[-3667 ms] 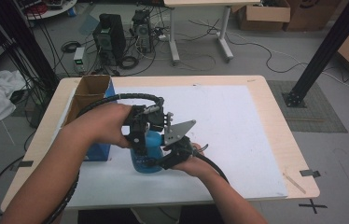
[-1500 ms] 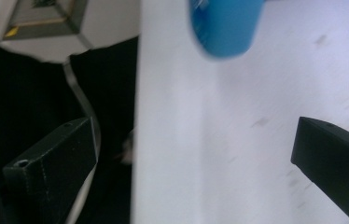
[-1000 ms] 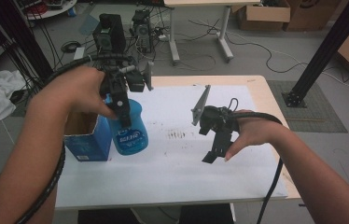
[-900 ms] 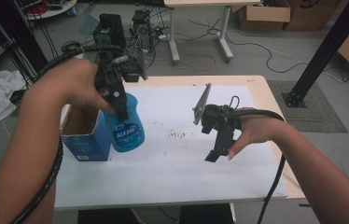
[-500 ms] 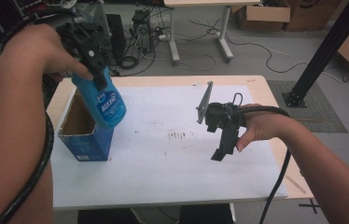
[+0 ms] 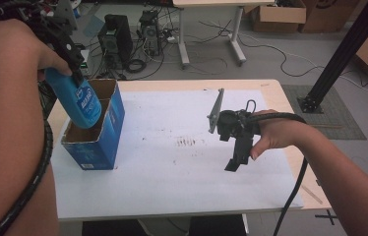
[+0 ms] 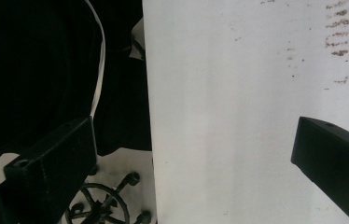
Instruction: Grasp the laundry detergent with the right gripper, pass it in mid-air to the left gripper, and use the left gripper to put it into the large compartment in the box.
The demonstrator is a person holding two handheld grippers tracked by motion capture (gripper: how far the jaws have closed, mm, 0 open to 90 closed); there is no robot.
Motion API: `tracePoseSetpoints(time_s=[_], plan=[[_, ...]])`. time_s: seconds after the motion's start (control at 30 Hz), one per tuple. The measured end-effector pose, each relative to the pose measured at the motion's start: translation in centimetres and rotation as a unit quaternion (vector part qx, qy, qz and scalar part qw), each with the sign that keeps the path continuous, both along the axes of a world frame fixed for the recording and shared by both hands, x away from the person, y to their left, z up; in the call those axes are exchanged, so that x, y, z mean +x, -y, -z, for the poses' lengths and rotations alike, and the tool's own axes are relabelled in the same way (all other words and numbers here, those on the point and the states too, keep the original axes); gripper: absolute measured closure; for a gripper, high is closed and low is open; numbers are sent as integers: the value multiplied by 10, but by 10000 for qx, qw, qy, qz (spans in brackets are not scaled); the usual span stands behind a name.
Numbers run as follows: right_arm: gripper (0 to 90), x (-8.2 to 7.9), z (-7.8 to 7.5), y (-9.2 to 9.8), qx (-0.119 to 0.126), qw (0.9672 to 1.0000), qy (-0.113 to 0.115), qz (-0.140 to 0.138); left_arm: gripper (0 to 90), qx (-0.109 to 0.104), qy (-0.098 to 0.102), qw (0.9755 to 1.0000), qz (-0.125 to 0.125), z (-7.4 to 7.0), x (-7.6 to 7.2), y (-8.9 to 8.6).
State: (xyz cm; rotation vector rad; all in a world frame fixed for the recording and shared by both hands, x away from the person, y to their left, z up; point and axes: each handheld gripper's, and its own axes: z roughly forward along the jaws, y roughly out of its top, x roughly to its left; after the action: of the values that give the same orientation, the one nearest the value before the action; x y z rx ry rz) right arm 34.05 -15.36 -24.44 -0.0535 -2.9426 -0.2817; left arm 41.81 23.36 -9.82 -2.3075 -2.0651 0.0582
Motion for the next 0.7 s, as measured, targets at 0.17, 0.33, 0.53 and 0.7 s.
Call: tracePoseSetpoints(time_s=[0.17, 0.33, 0.53, 0.7], plan=[[0, -1, 0, 1, -31, 10000, -2, 6, 384, 43, -31, 9999, -144, 12, 2, -4], [0, -2, 1, 1, -84, 10000, 34, 15, 384, 36, -35, 9999, -153, 24, 6, -7], [0, -2, 4, -1, -140, 9999, 37, 3, 385, 87, 16, 9999, -124, 43, 11, -9], [0, -2, 4, -1, -119, 9999, 33, 16, 385, 147, 36, 9997, -174, 66, 14, -10]])
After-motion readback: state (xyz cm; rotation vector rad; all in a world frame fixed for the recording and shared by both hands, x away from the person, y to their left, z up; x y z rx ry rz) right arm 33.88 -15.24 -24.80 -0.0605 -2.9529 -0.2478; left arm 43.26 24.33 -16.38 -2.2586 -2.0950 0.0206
